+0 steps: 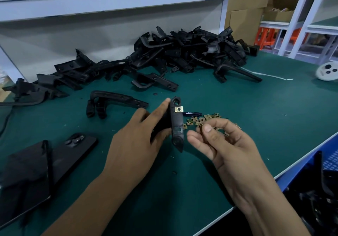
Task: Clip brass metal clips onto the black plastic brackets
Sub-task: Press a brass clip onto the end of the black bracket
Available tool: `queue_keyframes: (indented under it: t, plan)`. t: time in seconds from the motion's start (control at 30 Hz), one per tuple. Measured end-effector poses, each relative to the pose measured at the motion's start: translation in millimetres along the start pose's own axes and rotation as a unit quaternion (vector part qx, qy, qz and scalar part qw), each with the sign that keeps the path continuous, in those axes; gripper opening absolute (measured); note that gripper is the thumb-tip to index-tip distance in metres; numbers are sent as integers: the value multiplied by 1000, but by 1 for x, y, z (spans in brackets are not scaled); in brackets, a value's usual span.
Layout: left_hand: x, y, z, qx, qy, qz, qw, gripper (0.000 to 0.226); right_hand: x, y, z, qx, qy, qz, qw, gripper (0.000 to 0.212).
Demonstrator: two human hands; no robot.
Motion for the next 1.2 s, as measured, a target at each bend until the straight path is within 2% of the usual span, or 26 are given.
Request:
queue_keyframes:
  t: [0.1, 0.23, 0.53, 0.67, 0.87, 1.2]
  plan:
    - [0, 1, 1, -8, 1, -1, 1000, 66, 1, 0, 3, -43, 17, 4, 999, 5]
    - [0, 1, 1, -24, -6, 1, 1000, 66, 1, -1, 3, -104, 46, 3, 993, 13]
    - [-1, -2, 4, -35, -35, -5, 999, 67, -1, -2, 4, -195, 34, -20, 980, 30]
    - [0, -2, 4, -15, -43, -20, 999, 67, -4, -4, 4, -211, 38, -39, 976, 32]
    - [0, 0, 1, -6, -41, -15, 999, 67, -5, -6, 3, -222, 54, -24, 973, 30]
    - [0, 0, 3, 10, -61, -51, 997, 66, -2, -3, 7, -261, 74, -23, 962, 31]
Point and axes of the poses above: each hand's wrist, its own x-axis towards the middle knuckle, its own y-axis out of the back of the hand, z = x × y, the point moved 3 cm from there along x, towards the middle knuckle, and after that the axes turned 7 degrees about z, right-handed, at the moved point
